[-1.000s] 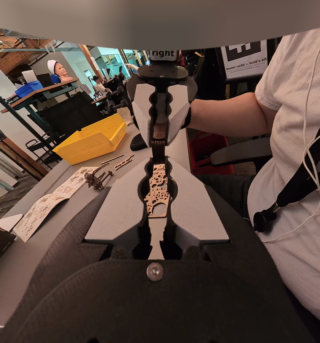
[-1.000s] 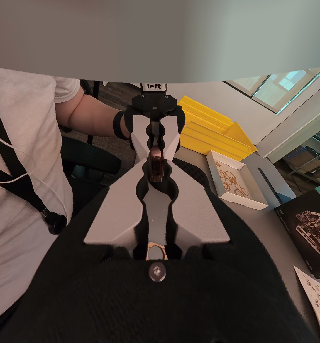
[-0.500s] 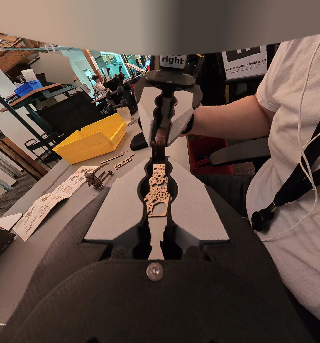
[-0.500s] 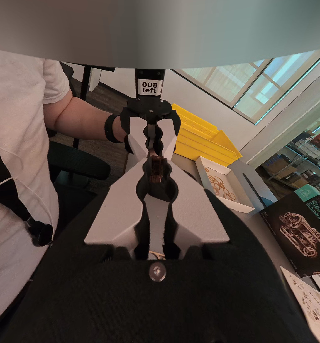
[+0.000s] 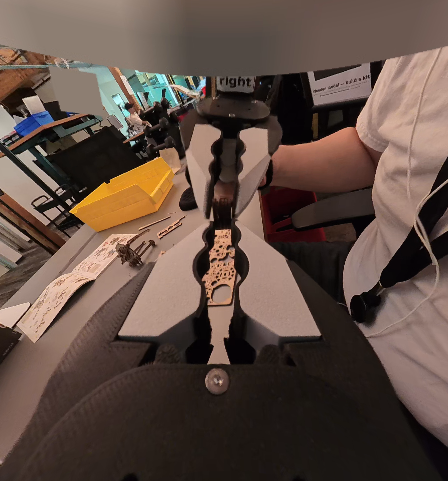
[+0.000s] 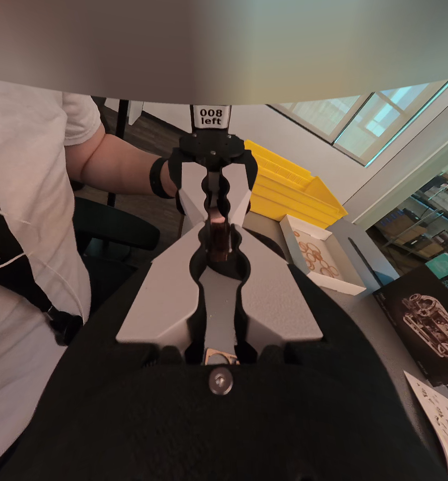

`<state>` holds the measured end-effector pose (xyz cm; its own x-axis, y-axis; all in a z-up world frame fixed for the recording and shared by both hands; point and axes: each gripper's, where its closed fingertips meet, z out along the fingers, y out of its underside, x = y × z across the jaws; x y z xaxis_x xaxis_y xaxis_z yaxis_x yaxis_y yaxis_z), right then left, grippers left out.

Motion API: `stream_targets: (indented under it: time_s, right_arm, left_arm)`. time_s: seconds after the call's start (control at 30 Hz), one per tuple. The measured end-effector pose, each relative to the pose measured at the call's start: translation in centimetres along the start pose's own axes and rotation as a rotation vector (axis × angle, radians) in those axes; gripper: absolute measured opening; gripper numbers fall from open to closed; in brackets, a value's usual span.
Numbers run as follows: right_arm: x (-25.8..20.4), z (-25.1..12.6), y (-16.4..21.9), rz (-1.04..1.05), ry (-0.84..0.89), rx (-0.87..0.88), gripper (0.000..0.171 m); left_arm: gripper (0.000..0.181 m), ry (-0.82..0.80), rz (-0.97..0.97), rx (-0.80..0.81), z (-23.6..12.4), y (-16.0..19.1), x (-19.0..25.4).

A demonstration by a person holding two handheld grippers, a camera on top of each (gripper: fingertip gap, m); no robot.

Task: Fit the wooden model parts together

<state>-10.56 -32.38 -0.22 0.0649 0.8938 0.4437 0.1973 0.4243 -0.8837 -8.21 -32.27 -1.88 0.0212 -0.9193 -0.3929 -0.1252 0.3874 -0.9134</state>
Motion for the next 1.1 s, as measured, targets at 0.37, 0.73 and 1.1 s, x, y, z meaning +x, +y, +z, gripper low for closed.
stream_targets:
  time_s: [0.37,0.73,1.1]
  right_arm:
    - [-0.43,0.37,-0.40,0.098,-0.011,0.102,0.020]
    - [-0.09,0.48,-0.79,0.211,-0.012,0.215,0.011]
    - [0.35,0.57,-0.32,0.121,0.108,0.191,0.011]
  left_arm:
    - [0.010,0.014,-0.026,0.027,-0.02,-0.09,0.39]
    - [0.010,0.009,-0.062,0.058,0.17,-0.22,0.45]
    - [0.010,0.011,-0.127,0.080,0.31,0.01,0.31]
